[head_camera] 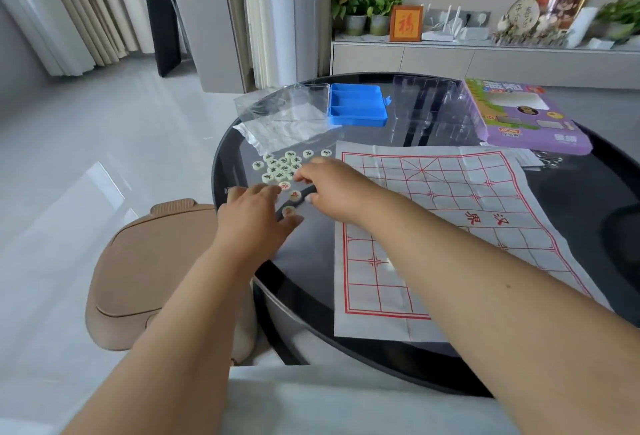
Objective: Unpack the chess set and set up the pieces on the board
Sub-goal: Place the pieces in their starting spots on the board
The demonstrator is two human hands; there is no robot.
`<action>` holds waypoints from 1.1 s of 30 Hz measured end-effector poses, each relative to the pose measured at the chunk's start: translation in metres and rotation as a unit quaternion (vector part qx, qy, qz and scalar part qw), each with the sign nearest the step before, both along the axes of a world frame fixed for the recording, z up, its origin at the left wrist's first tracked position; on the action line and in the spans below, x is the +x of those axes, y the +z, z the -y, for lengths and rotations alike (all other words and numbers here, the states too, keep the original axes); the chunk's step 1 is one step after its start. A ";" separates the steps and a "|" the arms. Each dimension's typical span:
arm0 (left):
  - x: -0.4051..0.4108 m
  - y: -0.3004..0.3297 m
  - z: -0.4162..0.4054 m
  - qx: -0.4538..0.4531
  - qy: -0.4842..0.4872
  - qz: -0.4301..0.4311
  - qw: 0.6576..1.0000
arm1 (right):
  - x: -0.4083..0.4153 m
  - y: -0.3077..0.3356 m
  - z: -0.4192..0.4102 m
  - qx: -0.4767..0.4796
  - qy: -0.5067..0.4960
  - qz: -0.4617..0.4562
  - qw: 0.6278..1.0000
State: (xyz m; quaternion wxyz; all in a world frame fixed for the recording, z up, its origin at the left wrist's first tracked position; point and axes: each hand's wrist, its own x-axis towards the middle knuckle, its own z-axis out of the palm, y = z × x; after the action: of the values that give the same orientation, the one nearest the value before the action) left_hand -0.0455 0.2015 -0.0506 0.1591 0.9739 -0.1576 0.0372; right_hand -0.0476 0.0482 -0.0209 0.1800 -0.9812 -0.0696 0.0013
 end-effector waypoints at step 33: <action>0.006 0.012 0.008 -0.016 -0.045 -0.005 0.999 | 0.005 0.013 -0.005 -0.033 0.026 -0.063 0.997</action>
State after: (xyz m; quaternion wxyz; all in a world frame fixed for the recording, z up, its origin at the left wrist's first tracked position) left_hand -0.0391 0.1937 -0.0390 0.1774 0.9632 -0.2001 0.0274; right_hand -0.0427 0.0534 -0.0081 0.1517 -0.9824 -0.0830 0.0704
